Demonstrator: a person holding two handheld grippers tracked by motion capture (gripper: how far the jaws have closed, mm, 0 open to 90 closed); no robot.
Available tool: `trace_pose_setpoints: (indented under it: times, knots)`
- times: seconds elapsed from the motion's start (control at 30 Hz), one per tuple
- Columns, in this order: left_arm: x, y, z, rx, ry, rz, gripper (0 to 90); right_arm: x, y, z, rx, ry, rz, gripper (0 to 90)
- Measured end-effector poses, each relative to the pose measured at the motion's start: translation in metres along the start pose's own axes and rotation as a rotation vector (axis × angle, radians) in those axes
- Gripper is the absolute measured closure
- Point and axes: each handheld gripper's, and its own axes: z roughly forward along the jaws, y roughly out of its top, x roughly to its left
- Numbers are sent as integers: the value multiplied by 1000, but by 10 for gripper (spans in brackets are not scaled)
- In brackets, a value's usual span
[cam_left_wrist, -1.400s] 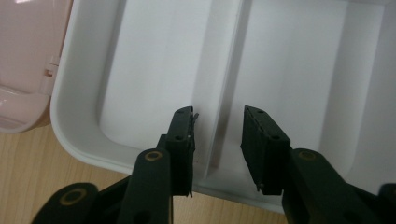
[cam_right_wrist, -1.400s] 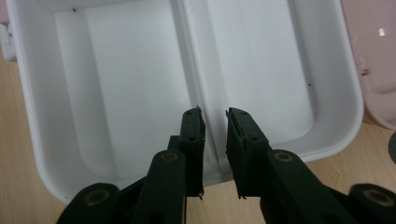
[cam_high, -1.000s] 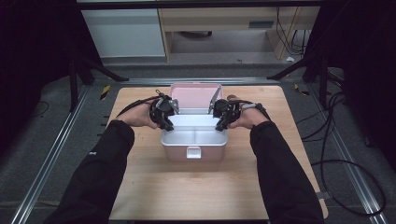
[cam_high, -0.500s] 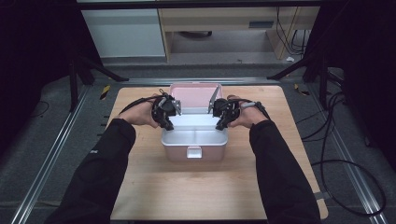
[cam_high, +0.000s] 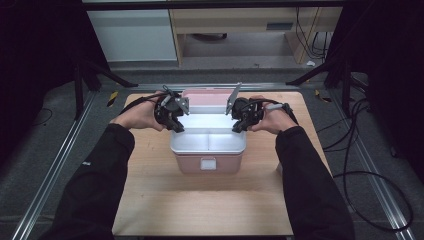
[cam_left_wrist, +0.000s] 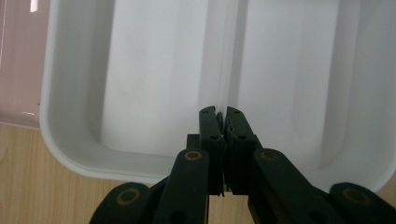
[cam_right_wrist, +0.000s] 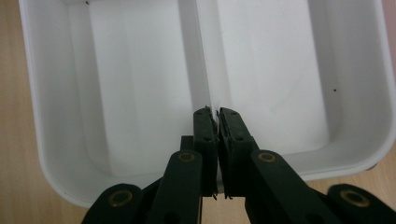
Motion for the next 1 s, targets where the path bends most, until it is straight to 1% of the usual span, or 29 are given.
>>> trace_pose_setpoints:
  times: [0.03, 0.07, 0.1, 0.13, 0.17, 0.2, 0.23, 0.3, 0.33, 0.37, 0.43, 0.47, 0.5, 0.53, 0.57, 0.6, 0.63, 0.67, 0.73, 0.77, 0.8, 0.83, 0.87, 0.9, 0.97, 1.0]
  knots:
    - [-4, 1, -5, 1, 4, 6, 875, 0, 0, 0, 0, 0, 0, 865]
    - [-8, 2, -10, 2, 6, 14, 876, 4, 1, -5, -7, -2, -8, 867]
    - [-16, 4, -18, -1, 0, 20, 876, 13, 2, -16, -20, 6, -18, 871]
    - [-16, 4, -18, -1, 0, 20, 877, 13, 2, -16, -20, 6, -18, 871]
    - [-23, 5, -23, -2, -4, 29, 877, 22, 3, -25, -22, 15, -22, 875]
    - [-23, 5, -23, -2, -4, 29, 877, 22, 3, -25, -22, 15, -22, 875]
    - [-29, 6, -26, -1, -9, 33, 877, 24, 3, -27, -23, 18, -22, 876]
    - [-38, 8, -29, 13, -15, 42, 878, 35, 4, -33, -19, 25, -21, 878]
    - [-47, 9, -30, 17, -18, 49, 878, 45, 4, -36, -8, 28, -25, 881]
    - [-47, 9, -30, 17, -18, 49, 879, 45, 4, -36, -8, 28, -25, 881]
    - [-59, 8, -31, 14, -26, 57, 881, 55, 4, -39, 2, 33, -36, 882]
    - [-65, 8, -31, 12, -29, 60, 883, 65, 3, -40, 1, 45, -36, 883]
    - [-75, 6, -32, 7, -28, 65, 884, 70, 2, -41, 2, 50, -31, 882]
    - [-75, 6, -32, 7, -28, 65, 883, 70, 2, -41, 2, 50, -31, 882]
    - [-88, 5, -32, -5, -27, 69, 883, 83, 1, -40, 15, 58, -36, 886]
    - [-92, 4, -31, -3, -29, 72, 883, 87, 0, -39, 20, 61, -35, 886]
    - [-92, 4, -31, -3, -29, 72, 885, 87, 0, -39, 20, 61, -35, 886]
    - [-99, 4, -29, 0, -36, 71, 885, 91, 0, -38, 24, 62, -35, 886]
    - [-109, 2, -25, 5, -41, 73, 888, 106, -4, -33, 35, 76, -39, 885]
    - [-114, 1, -24, 6, -45, 73, 888, 106, -4, -33, 35, 76, -39, 885]
    - [-118, 0, -22, 8, -49, 77, 889, 110, -5, -32, 33, 82, -38, 885]
    - [-127, -2, -18, 8, -57, 75, 889, 118, -8, -29, 30, 90, -39, 885]
    - [-127, -2, -18, 8, -57, 75, 889, 118, -8, -29, 30, 90, -39, 885]
    - [-132, -2, -15, 11, -57, 75, 889, 122, -9, -28, 32, 97, -36, 885]
    - [-142, -3, -11, 20, -60, 75, 890, 132, -11, -24, 39, 100, -40, 885]
    - [-147, -3, -8, 24, -61, 73, 890, 140, -13, -20, 42, 104, -46, 886]
